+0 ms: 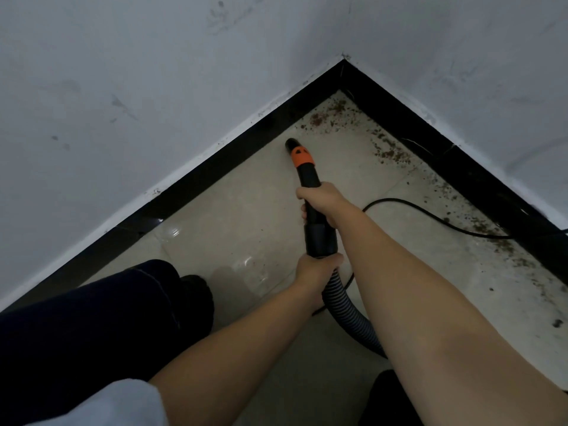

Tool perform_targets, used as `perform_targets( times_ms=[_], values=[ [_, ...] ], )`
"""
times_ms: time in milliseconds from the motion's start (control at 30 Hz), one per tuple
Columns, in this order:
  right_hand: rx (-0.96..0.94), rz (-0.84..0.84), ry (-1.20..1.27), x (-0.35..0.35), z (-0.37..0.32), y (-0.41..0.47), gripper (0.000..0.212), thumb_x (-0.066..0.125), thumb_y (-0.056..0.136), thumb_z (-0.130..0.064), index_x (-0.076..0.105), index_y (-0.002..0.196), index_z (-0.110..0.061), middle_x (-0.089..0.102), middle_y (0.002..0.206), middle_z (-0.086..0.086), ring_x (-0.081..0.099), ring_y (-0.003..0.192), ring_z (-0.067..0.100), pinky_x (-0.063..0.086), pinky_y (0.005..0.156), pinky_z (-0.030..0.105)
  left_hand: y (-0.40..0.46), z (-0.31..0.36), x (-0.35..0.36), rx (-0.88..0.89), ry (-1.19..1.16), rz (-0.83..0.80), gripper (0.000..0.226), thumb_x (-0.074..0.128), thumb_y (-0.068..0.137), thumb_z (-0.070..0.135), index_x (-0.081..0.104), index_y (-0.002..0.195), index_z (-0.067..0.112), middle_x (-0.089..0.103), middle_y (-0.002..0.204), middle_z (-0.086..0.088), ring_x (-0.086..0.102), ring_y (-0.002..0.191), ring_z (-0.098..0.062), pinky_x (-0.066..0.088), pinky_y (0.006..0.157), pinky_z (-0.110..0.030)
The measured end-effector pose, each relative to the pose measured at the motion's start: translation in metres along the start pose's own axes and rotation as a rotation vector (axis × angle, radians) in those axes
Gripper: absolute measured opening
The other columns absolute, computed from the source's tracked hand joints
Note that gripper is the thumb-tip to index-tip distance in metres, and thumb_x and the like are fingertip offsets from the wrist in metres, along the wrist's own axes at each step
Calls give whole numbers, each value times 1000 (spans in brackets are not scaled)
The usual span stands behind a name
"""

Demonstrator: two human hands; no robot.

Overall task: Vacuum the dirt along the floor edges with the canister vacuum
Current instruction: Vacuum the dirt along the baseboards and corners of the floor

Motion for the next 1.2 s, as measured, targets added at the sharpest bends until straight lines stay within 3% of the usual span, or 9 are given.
perform_targets(
  times_ms=[67, 400, 600, 700, 767, 867, 967, 1067, 1200],
  values=[
    [-7, 33, 43, -2, -1, 1, 12, 57, 85, -6, 49, 94, -5, 51, 65, 10, 50, 50, 19, 47, 49, 28, 4, 4, -4, 24, 47, 4, 33, 70, 79, 6, 62, 110, -2, 62, 93, -17, 59, 78, -25, 50, 65, -28],
    [4, 229, 197, -44, 5, 0, 12, 58, 86, -7, 46, 83, -10, 51, 64, 10, 49, 50, 20, 46, 49, 28, 7, 15, 18, 45, 300, -96, 13, 64, 81, 3, 57, 91, 6, 55, 70, -6, 51, 61, -16, 44, 56, -23],
    [-5, 239, 214, -56, -4, 5, 10, 57, 86, -7, 47, 85, -9, 51, 64, 9, 49, 49, 19, 47, 49, 27, 15, 28, 26, 39, 327, -124, 20, 67, 80, 5, 59, 98, 3, 57, 74, -8, 54, 67, -19, 47, 70, -29],
    [2, 171, 151, -43, -5, 9, 12, 58, 85, -7, 47, 92, -7, 51, 64, 10, 50, 49, 20, 47, 50, 28, 16, 21, 22, 49, 276, -66, 38, 67, 81, 6, 59, 115, -5, 65, 98, -20, 62, 94, -31, 50, 83, -35],
    [3, 118, 92, -27, -6, 10, 12, 58, 85, -6, 48, 91, -6, 52, 64, 10, 50, 49, 20, 47, 48, 28, 15, 17, 13, 46, 212, -39, 42, 68, 80, 6, 58, 119, -5, 64, 108, -22, 61, 97, -29, 50, 86, -35],
    [1, 64, 85, -4, -9, 13, 10, 58, 85, -6, 48, 88, -7, 51, 63, 10, 50, 48, 19, 47, 47, 28, 16, 20, -5, 55, 169, -5, 34, 70, 79, 7, 62, 110, -3, 66, 104, -22, 61, 84, -25, 53, 78, -36],
    [-5, 43, 119, 6, -14, 17, 15, 58, 85, -6, 48, 97, -4, 52, 63, 10, 50, 48, 19, 48, 50, 29, 16, 29, -17, 84, 176, 4, 15, 68, 81, 5, 60, 94, 3, 61, 77, -10, 55, 66, -19, 48, 58, -26],
    [2, 36, 129, 4, -17, 19, 19, 58, 84, -6, 47, 100, -3, 51, 62, 10, 50, 47, 19, 48, 51, 29, 15, 35, -16, 108, 186, 4, 10, 67, 81, 5, 58, 83, 10, 56, 70, -5, 52, 61, -15, 44, 54, -22],
    [18, 70, 147, -15, -16, 16, 20, 58, 84, -6, 47, 100, -3, 52, 62, 10, 50, 47, 20, 48, 49, 29, 15, 34, -1, 109, 222, -41, 11, 66, 81, 5, 57, 86, 8, 55, 69, -6, 52, 59, -15, 44, 53, -22]
  ],
)
Point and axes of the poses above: each hand's wrist, its own y-axis towards the middle knuckle, its own x-axis out of the palm, z = x × y, the point moved 3 cm from there along y, towards the middle knuckle
